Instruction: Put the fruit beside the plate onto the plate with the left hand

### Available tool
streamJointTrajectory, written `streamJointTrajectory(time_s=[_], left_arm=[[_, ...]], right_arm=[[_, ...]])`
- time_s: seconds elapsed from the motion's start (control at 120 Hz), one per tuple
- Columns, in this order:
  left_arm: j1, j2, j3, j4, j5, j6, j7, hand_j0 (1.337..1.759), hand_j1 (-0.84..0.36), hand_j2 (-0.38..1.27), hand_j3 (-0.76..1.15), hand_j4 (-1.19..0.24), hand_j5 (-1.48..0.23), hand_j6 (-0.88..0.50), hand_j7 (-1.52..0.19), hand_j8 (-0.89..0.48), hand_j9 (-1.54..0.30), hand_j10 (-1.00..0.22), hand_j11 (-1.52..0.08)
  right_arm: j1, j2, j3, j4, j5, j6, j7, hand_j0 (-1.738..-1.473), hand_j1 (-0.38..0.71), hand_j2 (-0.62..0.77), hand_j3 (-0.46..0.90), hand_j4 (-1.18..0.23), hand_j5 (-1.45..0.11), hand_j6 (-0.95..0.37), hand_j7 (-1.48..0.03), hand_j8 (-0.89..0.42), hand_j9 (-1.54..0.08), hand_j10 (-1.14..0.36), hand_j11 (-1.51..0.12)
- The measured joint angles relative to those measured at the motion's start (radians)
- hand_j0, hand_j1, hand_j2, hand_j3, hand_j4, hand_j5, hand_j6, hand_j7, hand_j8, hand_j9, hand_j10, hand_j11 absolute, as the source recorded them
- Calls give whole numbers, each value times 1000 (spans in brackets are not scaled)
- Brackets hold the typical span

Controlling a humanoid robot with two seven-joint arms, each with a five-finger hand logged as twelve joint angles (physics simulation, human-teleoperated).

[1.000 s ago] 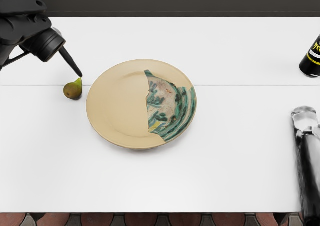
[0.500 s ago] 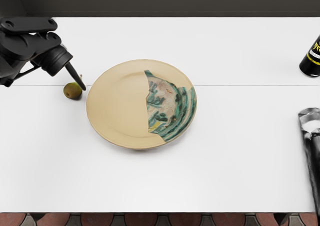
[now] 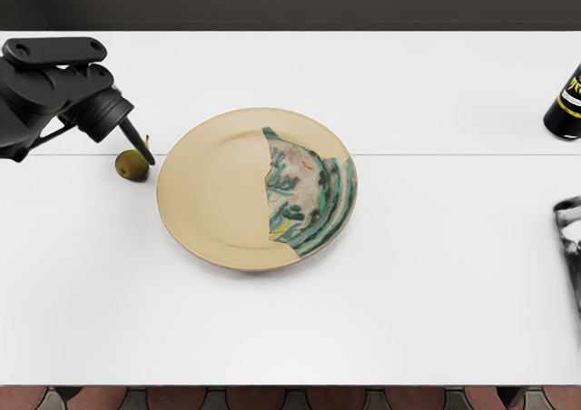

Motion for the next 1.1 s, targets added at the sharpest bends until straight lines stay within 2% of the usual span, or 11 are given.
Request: streamJointTrajectory(time_s=[0.367, 1.1], left_arm=[[22, -28, -2, 28, -1, 36, 0, 1658, 100, 43, 0, -211, -272, -212, -271, -212, -271, -211, -271], [63, -52, -1, 32, -4, 92, 0, 1658, 116, 41, 0, -197, -254, -198, -254, -198, -253, -197, -253]], right_arm=[[0, 0, 0, 0, 0, 0, 0, -1658, -320, -5, 0, -24, -31, -24, -31, -24, -31, -24, -31], [0, 0, 0, 0, 0, 0, 0, -1658, -320, -5, 0, -24, -31, -24, -31, -24, -31, -24, -31]])
